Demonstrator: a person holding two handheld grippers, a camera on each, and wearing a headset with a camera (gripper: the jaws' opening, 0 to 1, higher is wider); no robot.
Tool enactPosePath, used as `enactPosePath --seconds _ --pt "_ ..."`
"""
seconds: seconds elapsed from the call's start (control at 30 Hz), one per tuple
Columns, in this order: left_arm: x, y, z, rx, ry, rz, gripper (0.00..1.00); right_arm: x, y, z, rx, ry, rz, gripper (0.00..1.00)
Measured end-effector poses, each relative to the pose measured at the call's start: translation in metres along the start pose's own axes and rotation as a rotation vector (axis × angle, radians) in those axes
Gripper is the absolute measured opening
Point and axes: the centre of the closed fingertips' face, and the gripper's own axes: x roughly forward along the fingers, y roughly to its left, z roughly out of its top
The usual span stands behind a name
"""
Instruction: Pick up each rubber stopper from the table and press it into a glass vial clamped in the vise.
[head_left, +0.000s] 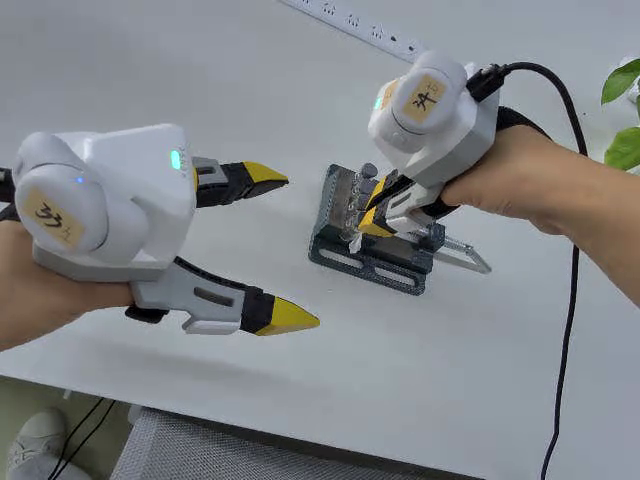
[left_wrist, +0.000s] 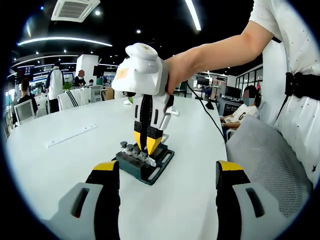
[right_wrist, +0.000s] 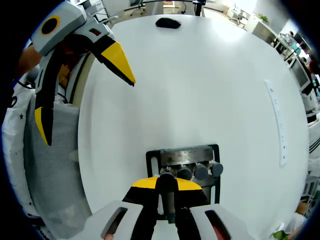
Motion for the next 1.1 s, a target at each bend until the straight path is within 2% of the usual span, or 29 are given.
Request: enactPosePath --seconds 0.6,1.1 --pt "0.001 0.0004 0.0012 -0.003 -0.003 -0.002 0.76 -0.0014 0.0006 0.0007 0.01 -0.014 0.005 0.1" --pt "0.0009 0.0005 0.0004 0.0 0.002 -0.002 0.75 -0.0082 -0.0028 -0.0013 0.039 -0.046 -0.014 0.13"
